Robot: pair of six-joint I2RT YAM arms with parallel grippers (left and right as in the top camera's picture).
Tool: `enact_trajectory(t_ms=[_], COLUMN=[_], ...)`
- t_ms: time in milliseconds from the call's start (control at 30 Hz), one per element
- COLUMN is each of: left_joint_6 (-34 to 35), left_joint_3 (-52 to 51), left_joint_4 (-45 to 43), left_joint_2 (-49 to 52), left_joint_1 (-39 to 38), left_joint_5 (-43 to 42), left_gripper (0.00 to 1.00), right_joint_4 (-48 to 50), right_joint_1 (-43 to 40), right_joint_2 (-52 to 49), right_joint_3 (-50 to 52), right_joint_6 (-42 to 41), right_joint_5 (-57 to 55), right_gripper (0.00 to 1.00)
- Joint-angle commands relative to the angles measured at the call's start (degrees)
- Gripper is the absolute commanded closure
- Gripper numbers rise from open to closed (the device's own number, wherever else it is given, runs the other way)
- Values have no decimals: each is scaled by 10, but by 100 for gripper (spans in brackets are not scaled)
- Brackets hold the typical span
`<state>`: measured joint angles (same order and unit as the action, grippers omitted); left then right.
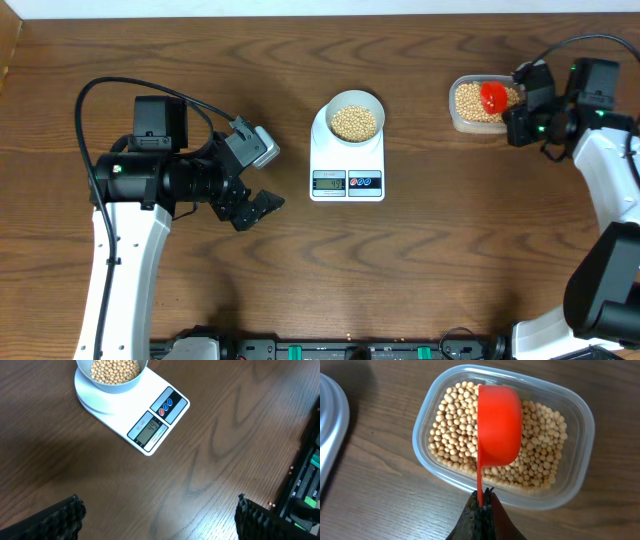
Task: Scoop item into bowl and weigh 50g on scale
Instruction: 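Drag the scoop through the tub, adjusting the scooped amount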
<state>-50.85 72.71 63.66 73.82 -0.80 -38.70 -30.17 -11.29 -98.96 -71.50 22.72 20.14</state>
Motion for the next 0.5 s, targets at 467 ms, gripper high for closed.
enact_trajectory(t_ms=[467], left_joint_6=[1], left_joint_3=[9], left_joint_4=[2], left_joint_2=[-1], left_joint_1=[2], left_joint_5=[-7], left_gripper=[2], right_joint_4=[-5], right_joint_1=[48], right_joint_2=[-18], right_joint_3=[2], right_joint_6=[22], right_joint_5=[-72], right_gripper=[99])
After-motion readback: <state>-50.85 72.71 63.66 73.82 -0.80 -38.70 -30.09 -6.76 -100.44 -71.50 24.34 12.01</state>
